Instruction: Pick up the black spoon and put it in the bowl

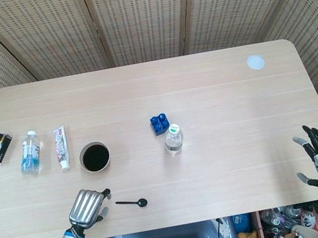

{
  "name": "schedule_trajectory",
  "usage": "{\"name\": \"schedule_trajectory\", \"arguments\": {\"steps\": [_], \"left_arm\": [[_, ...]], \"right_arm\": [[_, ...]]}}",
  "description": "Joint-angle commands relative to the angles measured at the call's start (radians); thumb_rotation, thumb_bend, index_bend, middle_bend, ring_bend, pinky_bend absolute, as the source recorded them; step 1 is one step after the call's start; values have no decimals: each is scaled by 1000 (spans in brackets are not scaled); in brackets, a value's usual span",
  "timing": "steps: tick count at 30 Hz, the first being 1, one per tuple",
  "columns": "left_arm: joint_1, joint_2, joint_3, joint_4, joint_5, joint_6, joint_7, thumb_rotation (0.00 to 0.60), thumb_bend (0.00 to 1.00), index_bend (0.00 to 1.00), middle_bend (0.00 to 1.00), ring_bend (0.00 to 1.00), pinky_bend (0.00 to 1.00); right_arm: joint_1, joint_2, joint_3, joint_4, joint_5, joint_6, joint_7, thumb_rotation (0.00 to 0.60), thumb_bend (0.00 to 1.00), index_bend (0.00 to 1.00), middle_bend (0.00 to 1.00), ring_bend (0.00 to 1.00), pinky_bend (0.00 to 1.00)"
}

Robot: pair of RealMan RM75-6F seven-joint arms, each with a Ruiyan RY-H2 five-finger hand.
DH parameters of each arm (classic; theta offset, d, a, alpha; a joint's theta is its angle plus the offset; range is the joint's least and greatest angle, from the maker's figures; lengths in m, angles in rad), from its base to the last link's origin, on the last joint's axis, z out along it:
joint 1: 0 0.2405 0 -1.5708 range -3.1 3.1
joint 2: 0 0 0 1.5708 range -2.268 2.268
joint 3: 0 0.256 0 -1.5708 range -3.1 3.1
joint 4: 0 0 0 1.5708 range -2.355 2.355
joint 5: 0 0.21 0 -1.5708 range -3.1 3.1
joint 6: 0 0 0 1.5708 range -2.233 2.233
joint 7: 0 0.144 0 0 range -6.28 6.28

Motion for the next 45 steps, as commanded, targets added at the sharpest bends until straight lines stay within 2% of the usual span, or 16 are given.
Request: {"name": "schedule_trajectory", "arguments": {"steps": [1,18,30,45], "left_arm": [[-9,-23,-5,22,-33,-19,15,600,321,477,747,711,728],[-43,-137,-13,141,-155,-69,33,600,321,477,753,717,728],[-73,-176,-21,149,-185,-73,48,600,322,477,754,717,729],[-91,-199,-6,159,-224,-76,64,600,323,479,756,719,728]], "right_arm": [[0,0,0,-1,0,0,-1,600,189,222,96,0,33],[-6,13,5,-3,14,-2,-4,600,189,221,96,0,33],[-13,17,5,-2,22,-1,-3,600,189,221,96,0,33],[-21,19,4,2,28,1,-2,600,189,222,96,0,33]]}}
